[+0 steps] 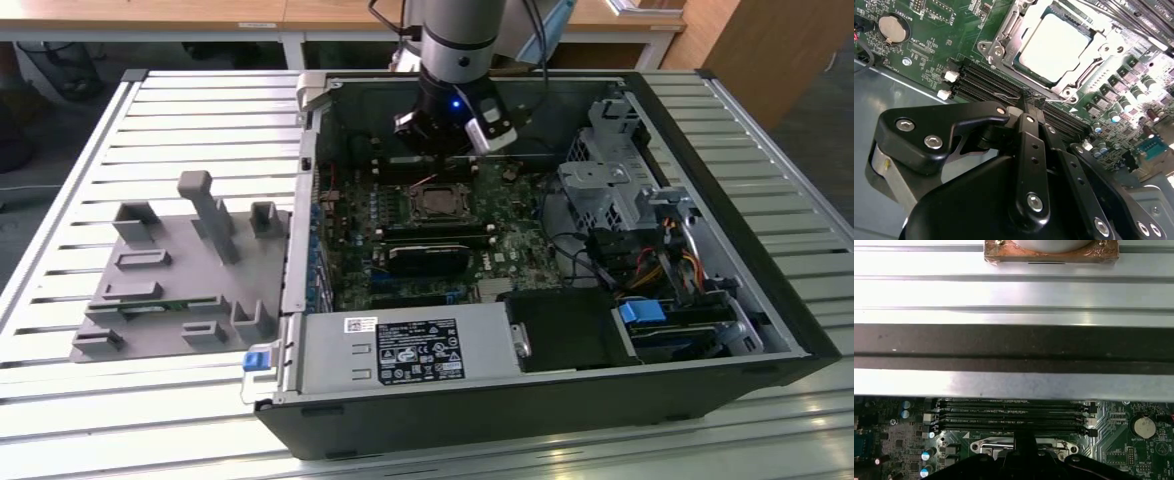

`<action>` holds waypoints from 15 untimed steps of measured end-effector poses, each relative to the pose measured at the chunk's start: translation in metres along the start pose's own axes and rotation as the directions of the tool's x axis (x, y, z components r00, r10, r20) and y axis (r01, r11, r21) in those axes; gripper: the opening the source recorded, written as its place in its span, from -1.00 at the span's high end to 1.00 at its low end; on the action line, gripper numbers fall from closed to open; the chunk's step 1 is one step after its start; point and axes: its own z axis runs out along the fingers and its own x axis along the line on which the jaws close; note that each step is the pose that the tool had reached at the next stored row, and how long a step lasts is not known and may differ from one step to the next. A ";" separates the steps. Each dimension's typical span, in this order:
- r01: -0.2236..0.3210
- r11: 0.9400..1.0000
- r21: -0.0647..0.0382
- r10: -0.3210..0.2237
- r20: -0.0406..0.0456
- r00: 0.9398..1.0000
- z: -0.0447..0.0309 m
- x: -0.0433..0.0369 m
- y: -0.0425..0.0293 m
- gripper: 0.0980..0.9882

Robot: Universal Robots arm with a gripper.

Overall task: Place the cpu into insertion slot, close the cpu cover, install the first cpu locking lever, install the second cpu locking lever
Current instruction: 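Install the first cpu locking lever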

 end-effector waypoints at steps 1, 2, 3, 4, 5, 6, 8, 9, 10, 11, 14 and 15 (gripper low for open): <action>0.000 1.000 0.000 0.000 0.000 1.000 0.0003 -0.0005 0.0004 0.98; 0.000 1.000 0.000 0.000 0.000 1.000 0.0006 -0.0010 0.0006 0.98; 0.000 1.000 0.000 0.000 0.000 1.000 0.0008 -0.0015 0.0009 0.98; 0.000 1.000 0.000 0.000 0.000 1.000 0.0011 -0.0021 0.0012 0.98; 0.000 1.000 0.000 0.000 0.000 1.000 0.0014 -0.0026 0.0015 0.98; 0.000 1.000 0.000 0.000 0.000 1.000 0.0019 -0.0031 0.0018 0.98; 0.000 1.000 0.000 0.000 0.000 1.000 0.0030 -0.0041 0.0023 0.98; 0.000 1.000 0.000 0.000 0.000 1.000 0.0035 -0.0046 0.0025 0.98; 0.000 1.000 0.000 0.000 0.000 1.000 0.0042 -0.0052 0.0027 0.98; 0.000 1.000 0.000 0.000 0.000 1.000 0.0048 -0.0058 0.0028 0.98; 0.000 1.000 0.000 0.000 0.000 1.000 0.0065 -0.0079 0.0029 0.98; 0.000 1.000 0.000 0.000 0.000 1.000 0.0071 -0.0088 0.0029 0.98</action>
